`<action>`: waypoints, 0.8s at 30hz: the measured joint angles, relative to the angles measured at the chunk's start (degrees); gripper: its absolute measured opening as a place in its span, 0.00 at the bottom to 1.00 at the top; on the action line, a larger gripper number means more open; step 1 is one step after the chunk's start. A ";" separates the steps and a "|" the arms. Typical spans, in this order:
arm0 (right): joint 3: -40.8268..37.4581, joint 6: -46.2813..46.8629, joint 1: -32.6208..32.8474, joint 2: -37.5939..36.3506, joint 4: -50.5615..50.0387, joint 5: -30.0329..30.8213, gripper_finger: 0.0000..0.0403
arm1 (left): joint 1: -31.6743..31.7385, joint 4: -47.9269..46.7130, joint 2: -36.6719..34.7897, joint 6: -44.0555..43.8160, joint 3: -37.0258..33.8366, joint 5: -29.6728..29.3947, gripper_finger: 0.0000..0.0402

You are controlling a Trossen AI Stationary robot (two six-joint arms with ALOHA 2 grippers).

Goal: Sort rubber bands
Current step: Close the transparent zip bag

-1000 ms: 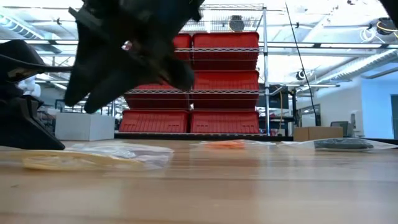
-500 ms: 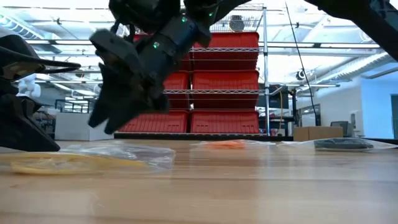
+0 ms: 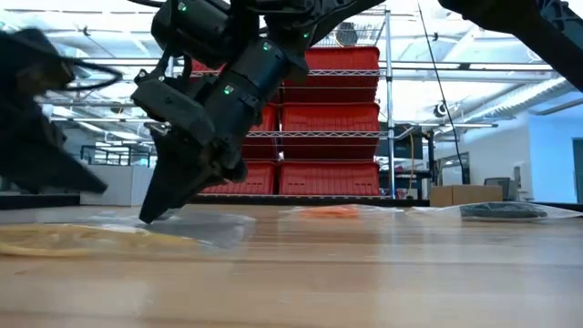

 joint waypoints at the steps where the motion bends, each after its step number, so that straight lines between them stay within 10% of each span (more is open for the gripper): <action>1: -0.06 -0.11 0.14 -0.22 -0.14 0.41 0.29 | 0.00 0.04 -0.75 0.00 0.00 -1.06 0.01; 8: -0.34 -5.32 2.06 -2.31 -4.43 8.16 0.02 | -3.13 -0.17 -10.53 0.44 0.00 -11.60 0.01; 24: -0.32 -6.58 10.13 -14.50 -13.15 30.20 0.00 | -5.20 -0.04 -20.65 0.17 -0.79 -19.06 0.12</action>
